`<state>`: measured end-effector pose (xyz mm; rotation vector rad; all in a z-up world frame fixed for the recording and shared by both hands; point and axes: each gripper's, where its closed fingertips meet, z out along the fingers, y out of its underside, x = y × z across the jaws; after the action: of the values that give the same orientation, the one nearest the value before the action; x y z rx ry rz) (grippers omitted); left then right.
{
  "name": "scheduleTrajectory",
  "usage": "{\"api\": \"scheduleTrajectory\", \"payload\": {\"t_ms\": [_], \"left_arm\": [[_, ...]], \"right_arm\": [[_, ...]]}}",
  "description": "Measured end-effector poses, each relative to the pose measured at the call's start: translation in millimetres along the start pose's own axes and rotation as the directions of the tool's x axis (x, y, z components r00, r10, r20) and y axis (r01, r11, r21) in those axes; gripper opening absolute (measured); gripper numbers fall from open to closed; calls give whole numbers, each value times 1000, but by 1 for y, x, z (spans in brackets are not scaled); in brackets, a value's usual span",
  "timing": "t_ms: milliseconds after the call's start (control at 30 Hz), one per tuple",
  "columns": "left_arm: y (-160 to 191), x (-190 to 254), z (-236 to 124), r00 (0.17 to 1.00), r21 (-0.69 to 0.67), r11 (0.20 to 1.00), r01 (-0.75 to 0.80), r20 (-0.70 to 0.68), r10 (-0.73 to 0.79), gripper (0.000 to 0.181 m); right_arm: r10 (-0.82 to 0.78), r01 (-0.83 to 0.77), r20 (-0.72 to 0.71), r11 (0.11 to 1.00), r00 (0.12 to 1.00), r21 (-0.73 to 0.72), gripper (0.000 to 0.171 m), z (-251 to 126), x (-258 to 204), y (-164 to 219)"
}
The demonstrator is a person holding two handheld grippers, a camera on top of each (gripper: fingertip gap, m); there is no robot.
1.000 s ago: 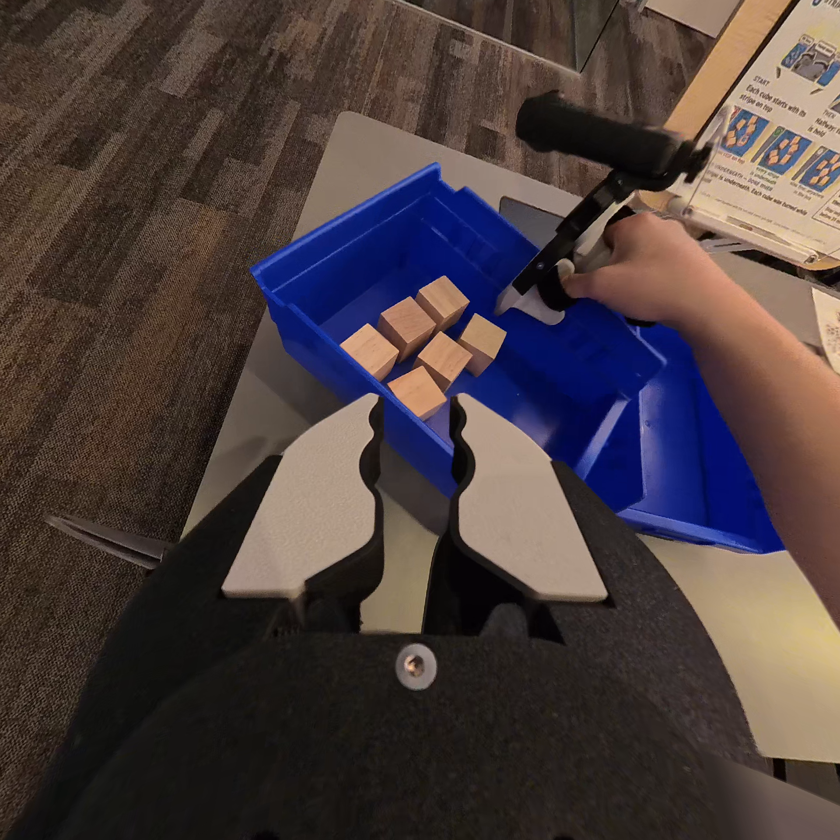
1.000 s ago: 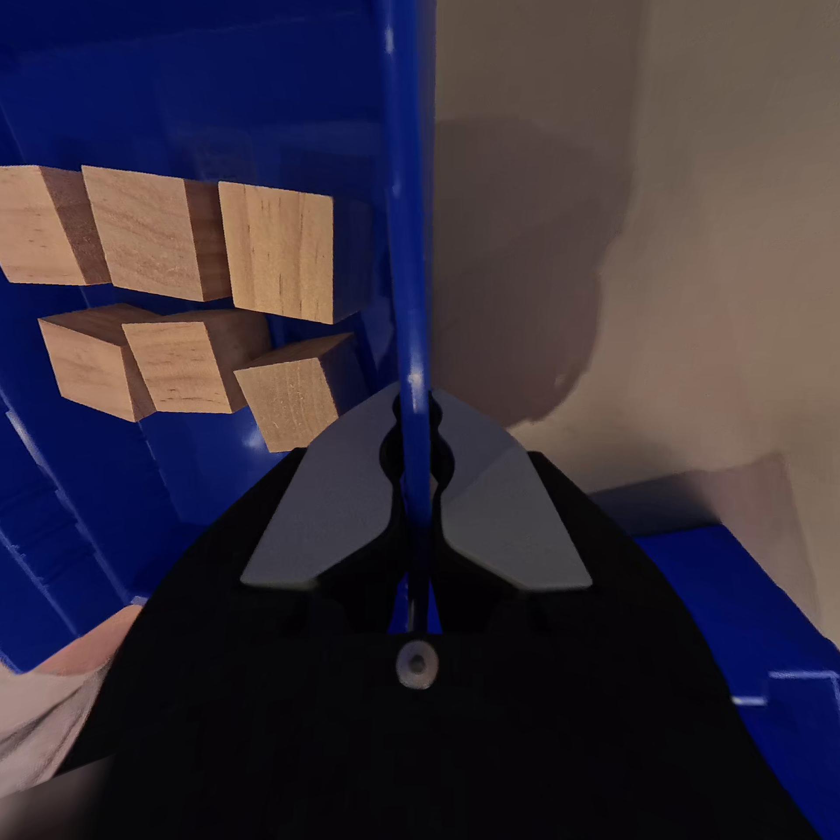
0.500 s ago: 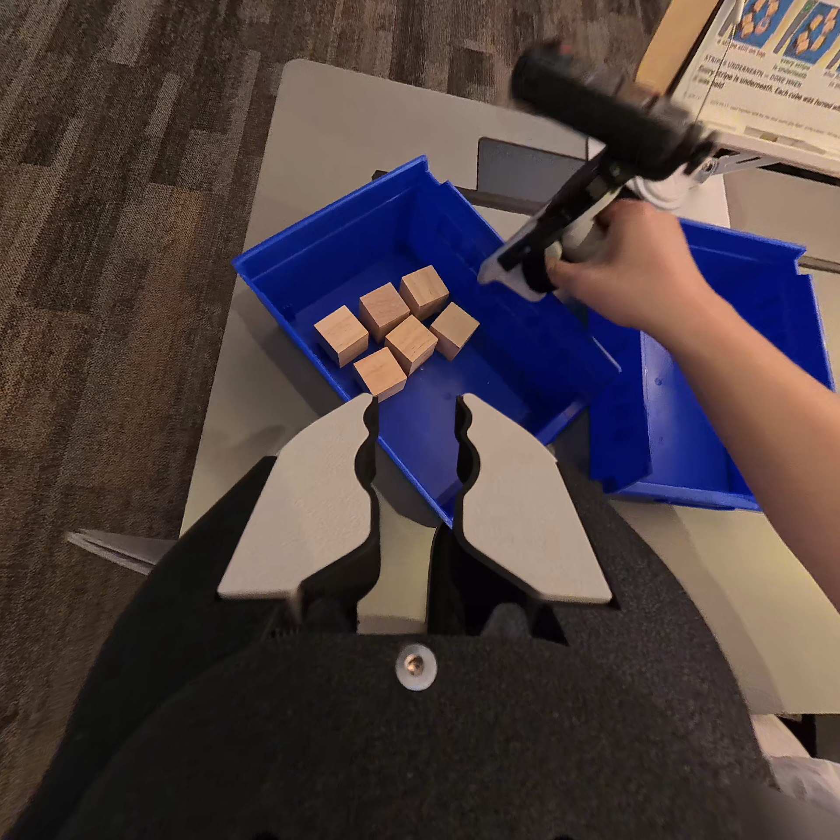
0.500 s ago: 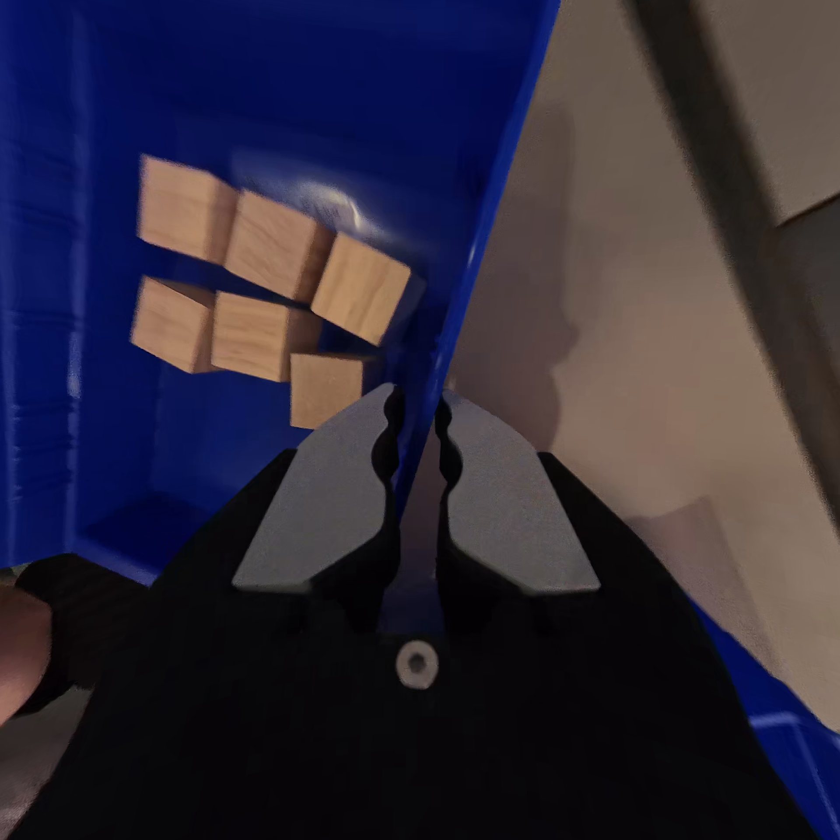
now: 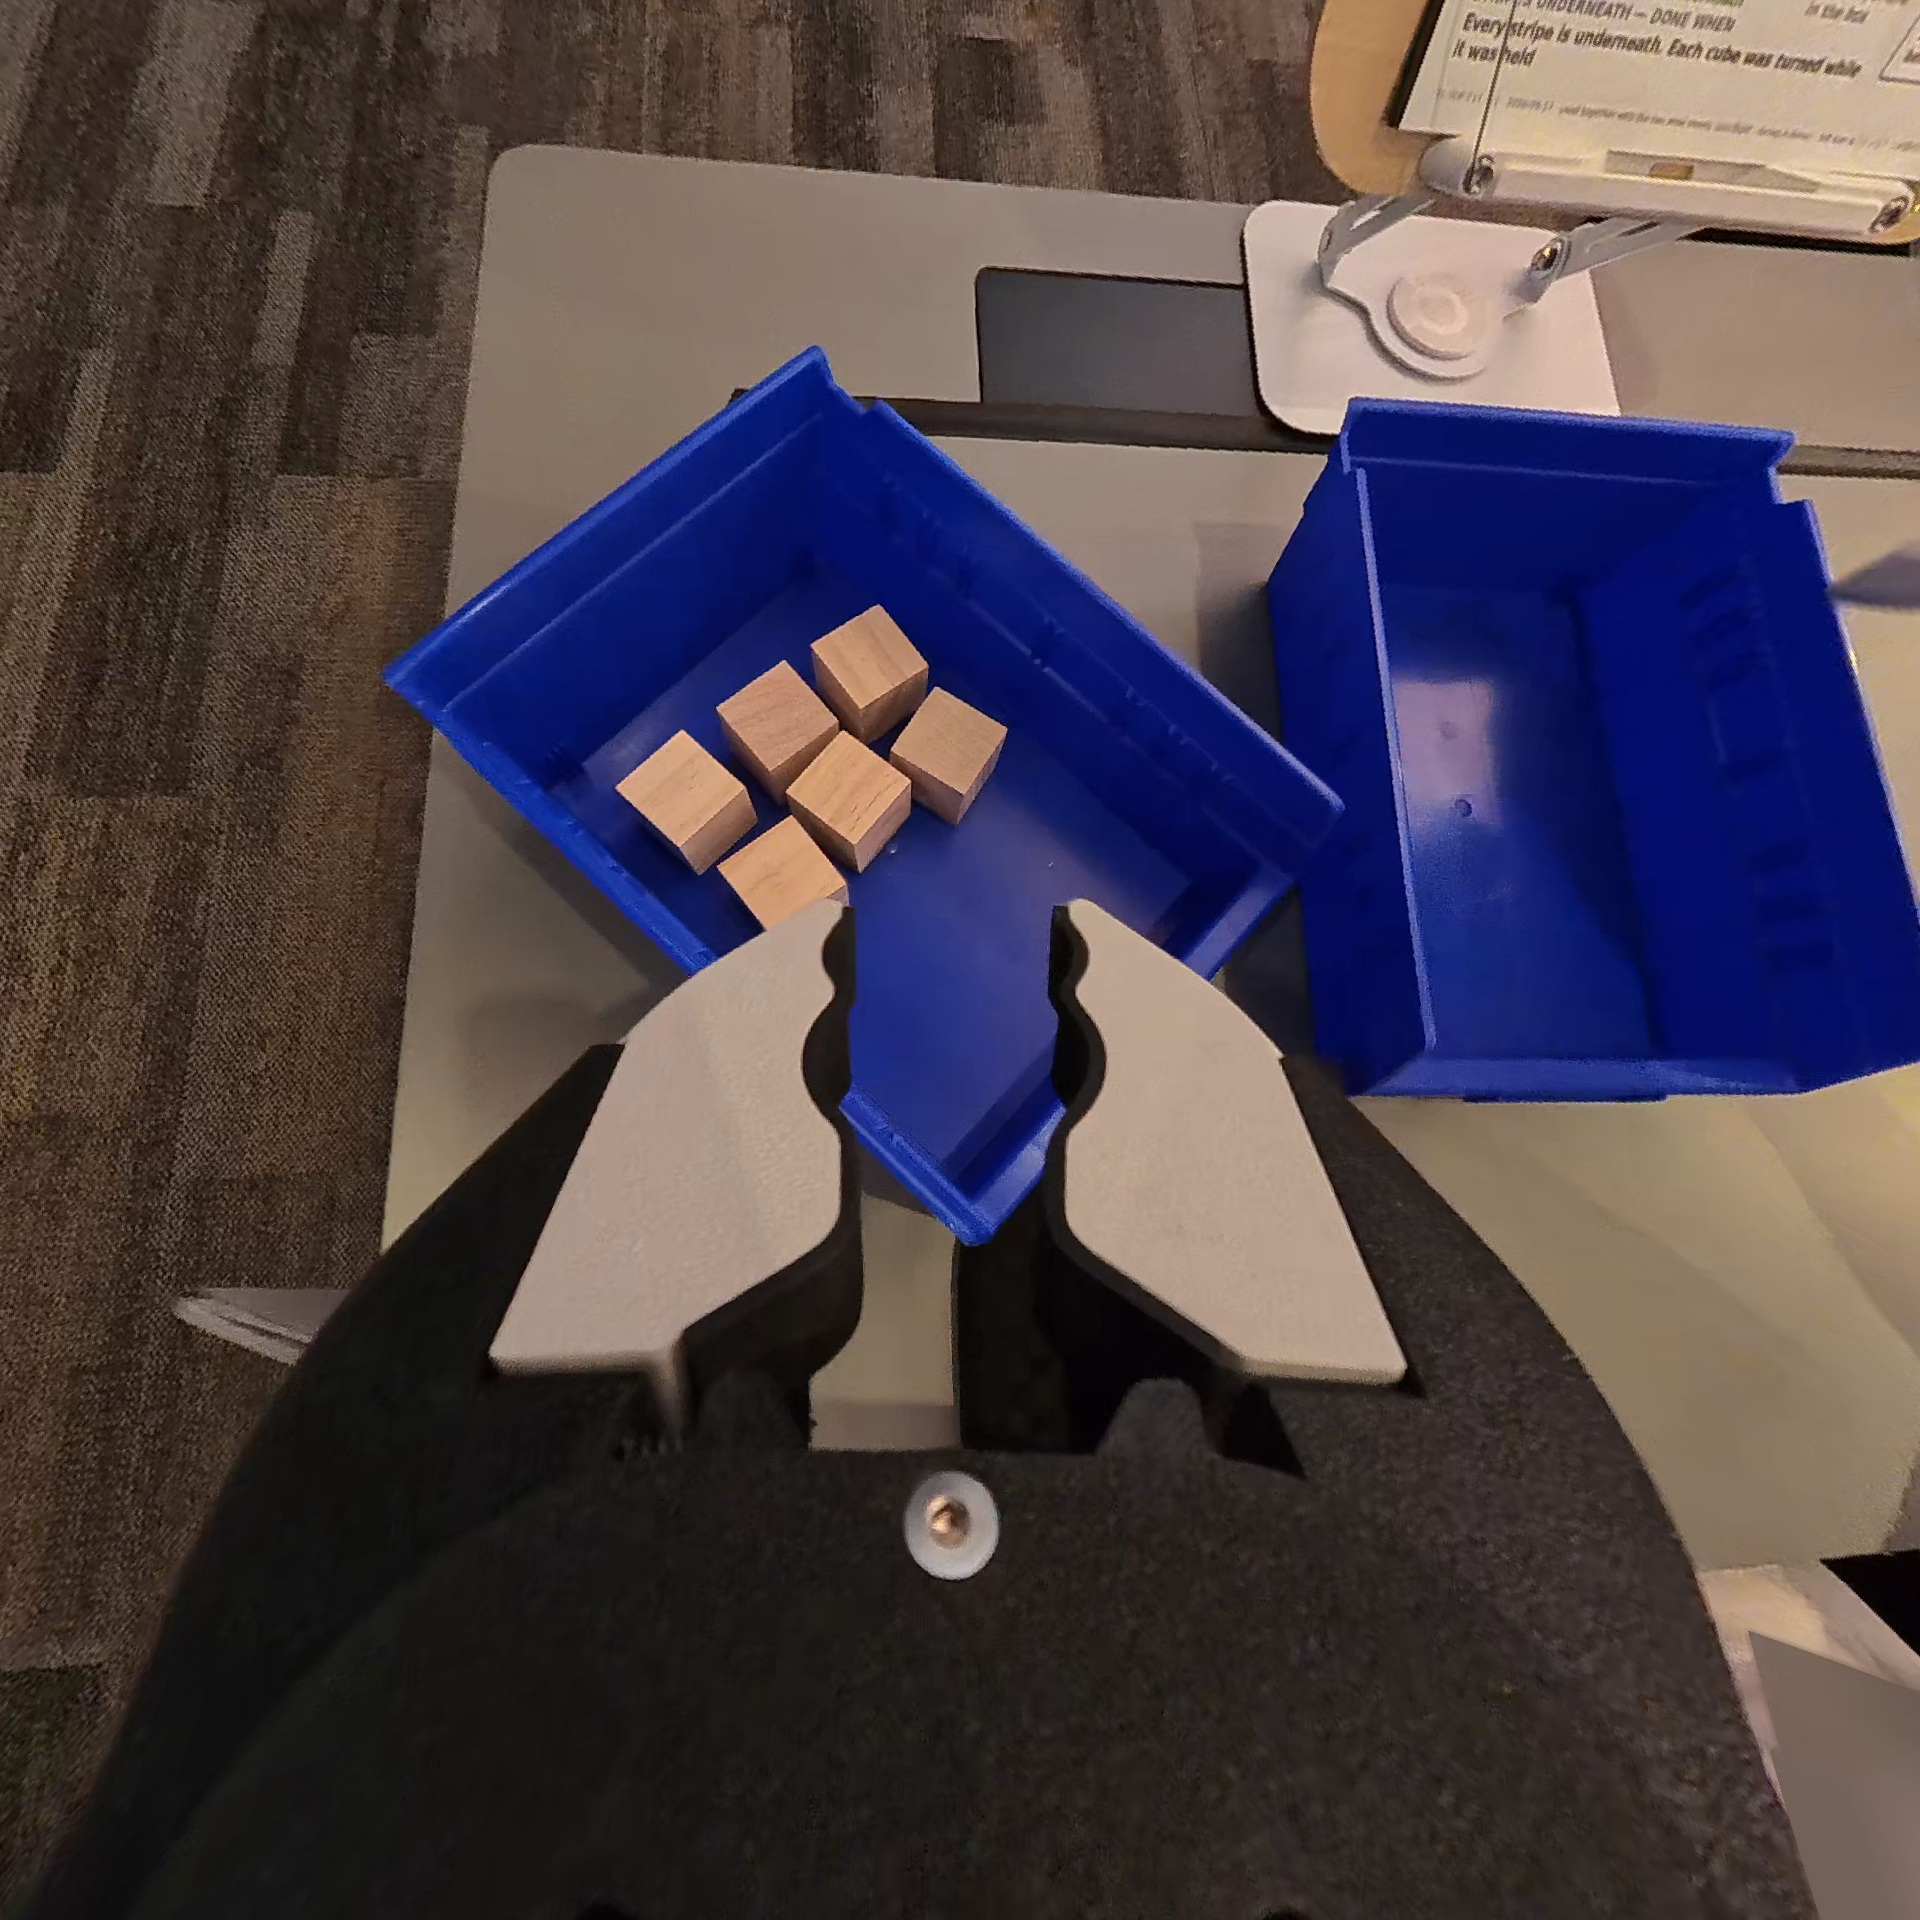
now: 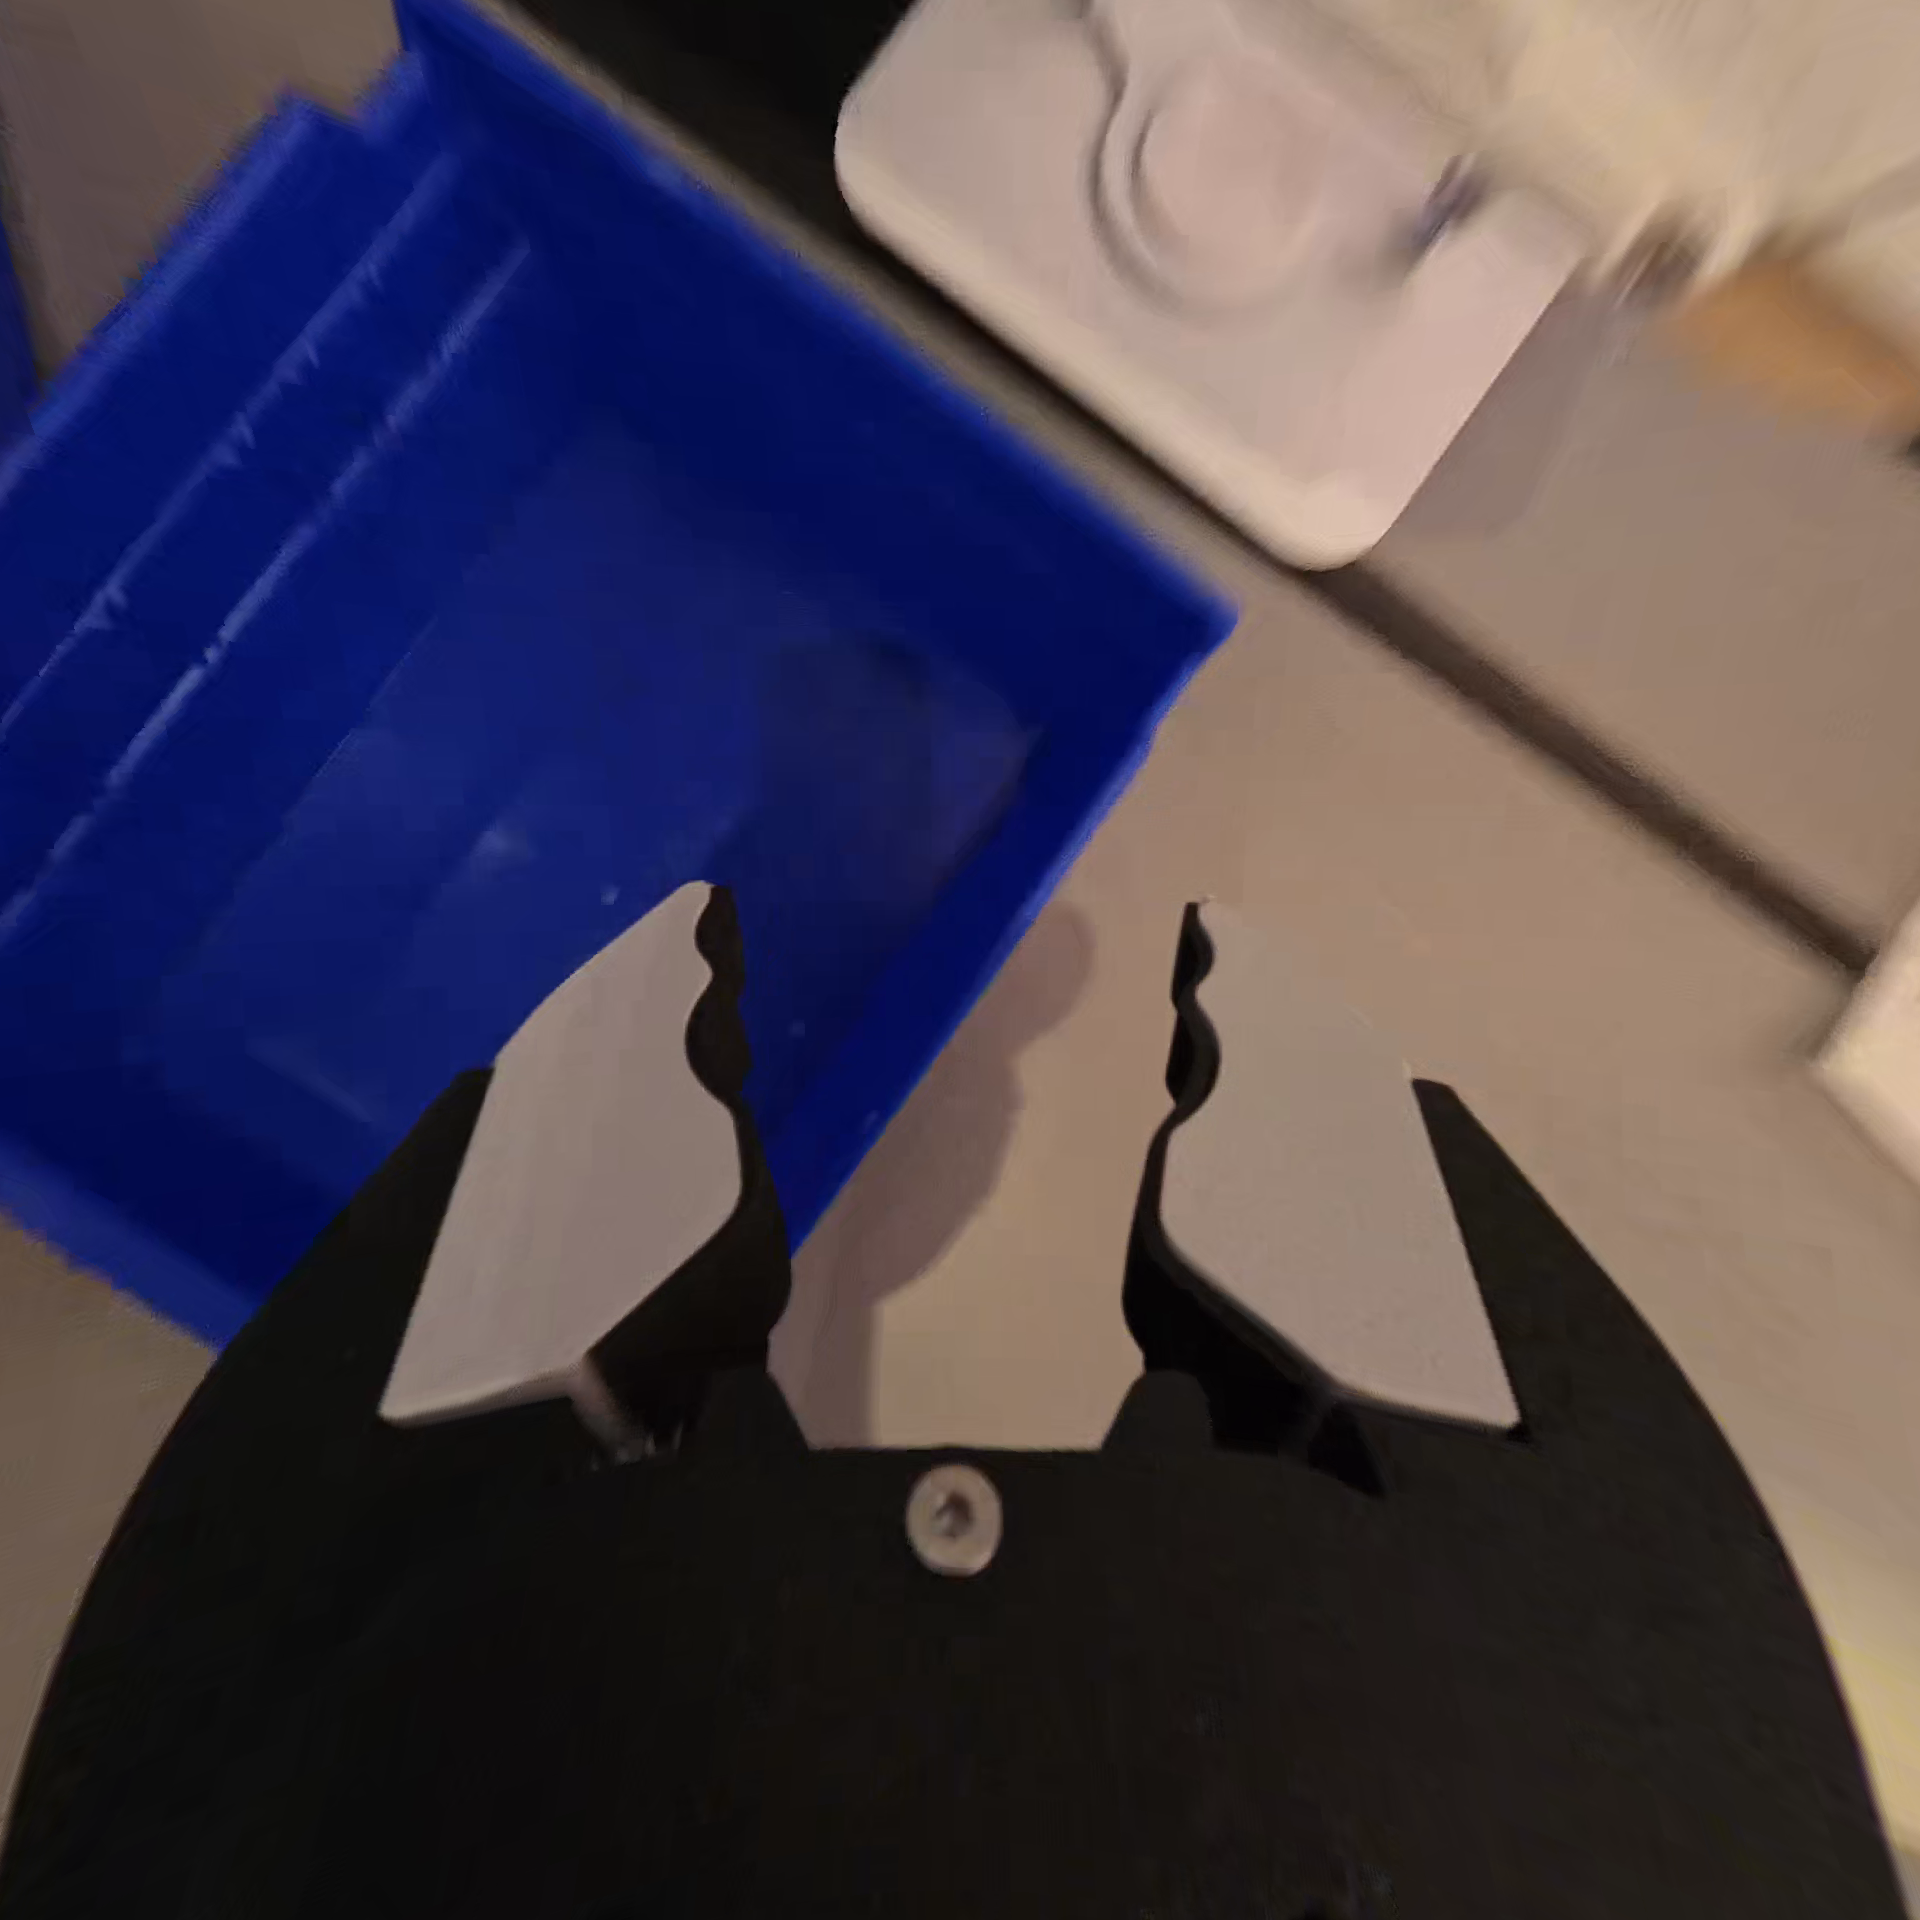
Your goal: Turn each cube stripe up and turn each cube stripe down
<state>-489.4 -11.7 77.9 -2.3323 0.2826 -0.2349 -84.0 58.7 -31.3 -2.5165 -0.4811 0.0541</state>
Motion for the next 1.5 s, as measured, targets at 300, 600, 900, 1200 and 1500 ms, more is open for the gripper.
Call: {"api": "scheduleTrajectory", "payload": {"t_ms": [300,600,900,1200,1500], "left_arm": [[5,16,18,996,-91,993,-79,30,82,36],[4,29,21,991,-98,987,-126,22,129,36],[4,30,21,991,-98,987,-131,7,132,36],[2,33,27,988,-110,982,-151,25,155,36],[-2,45,37,978,-131,972,-192,56,201,35]], "right_arm": [[93,-41,255,978,962,-203,14,28,-13,49],[68,-21,108,923,992,-384,10,24,30,69],[167,-120,95,917,981,-380,6,4,104,111],[233,-199,47,904,971,-378,6,-28,200,173],[261,-253,-33,886,965,-388,8,-58,272,230]]}}
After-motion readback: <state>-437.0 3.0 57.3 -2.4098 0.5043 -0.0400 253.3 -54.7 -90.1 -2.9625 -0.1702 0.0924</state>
